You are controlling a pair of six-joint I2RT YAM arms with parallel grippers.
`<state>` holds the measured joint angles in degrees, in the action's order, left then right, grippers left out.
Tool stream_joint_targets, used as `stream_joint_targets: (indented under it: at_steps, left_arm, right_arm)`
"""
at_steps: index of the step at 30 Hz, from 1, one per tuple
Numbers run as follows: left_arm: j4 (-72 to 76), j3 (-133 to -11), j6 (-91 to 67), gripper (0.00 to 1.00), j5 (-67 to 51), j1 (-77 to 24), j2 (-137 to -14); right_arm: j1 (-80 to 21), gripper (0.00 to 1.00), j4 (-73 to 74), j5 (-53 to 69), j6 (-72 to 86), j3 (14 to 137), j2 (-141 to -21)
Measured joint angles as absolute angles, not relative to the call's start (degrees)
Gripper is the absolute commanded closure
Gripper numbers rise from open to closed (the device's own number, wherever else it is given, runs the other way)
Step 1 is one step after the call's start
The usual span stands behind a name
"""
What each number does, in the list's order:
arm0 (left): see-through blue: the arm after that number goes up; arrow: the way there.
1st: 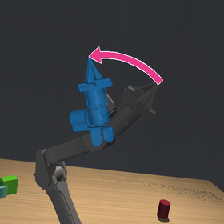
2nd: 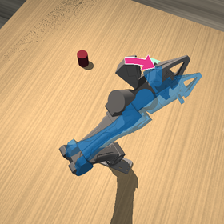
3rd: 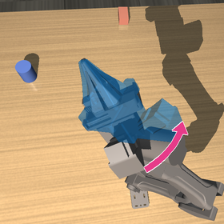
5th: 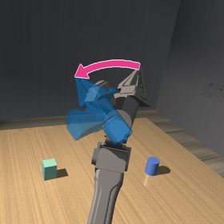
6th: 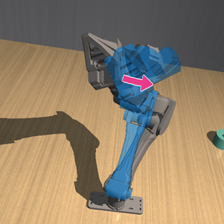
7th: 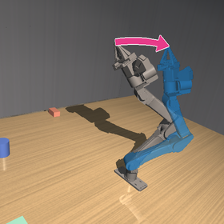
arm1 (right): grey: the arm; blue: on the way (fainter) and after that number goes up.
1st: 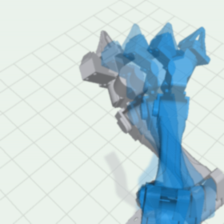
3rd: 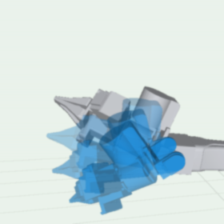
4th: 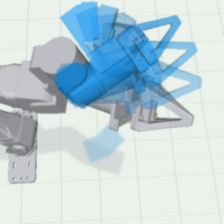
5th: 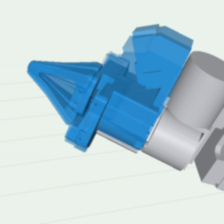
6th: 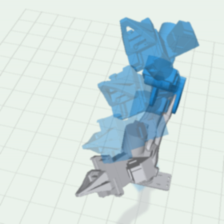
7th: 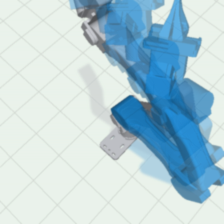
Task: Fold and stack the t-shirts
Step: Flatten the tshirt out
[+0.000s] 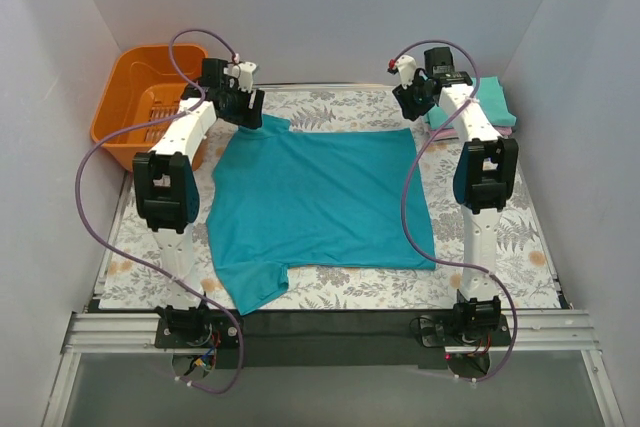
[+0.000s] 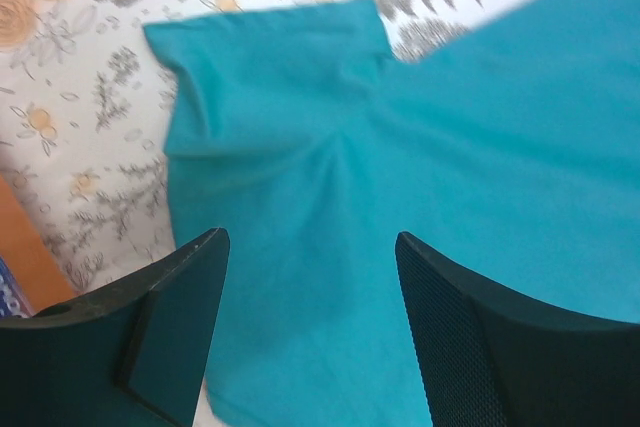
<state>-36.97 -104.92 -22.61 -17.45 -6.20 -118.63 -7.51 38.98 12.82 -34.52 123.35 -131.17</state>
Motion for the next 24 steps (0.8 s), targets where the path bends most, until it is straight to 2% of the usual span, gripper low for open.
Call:
stream_joint_targets:
  at_steps: [4, 11, 17, 20, 24]
  left_arm:
    - [-34.8, -108.7, -26.0, 0.36, -15.6, -6.1, -123.0]
    - [-32.2, -110.6, -28.8, 0.33, -13.8, -6.0, -125.8]
    - [-30.6, -112.7, -29.6, 0.33, -12.6, -6.0, -129.2]
    - [-30.5, -112.9, -29.6, 0.32, -12.3, -6.1, -130.8]
    - [-30.3, -113.2, -29.6, 0.32, -11.4, -6.1, -132.0]
  right_arm:
    - [-7.5, 0.6, 37.7, 11.7, -33.5, 124.4, -135.8]
    - [-7.5, 0.55, 33.9, 10.6, -32.9, 117.1, -135.8]
    - [-7.5, 0.53, 31.7, 9.6, -32.8, 116.4, -135.9]
    - [-7.5, 0.57, 30.8, 9.5, -32.6, 116.5, -136.1]
    - [-7.5, 0.67, 30.0, 9.5, -32.1, 116.5, -136.6]
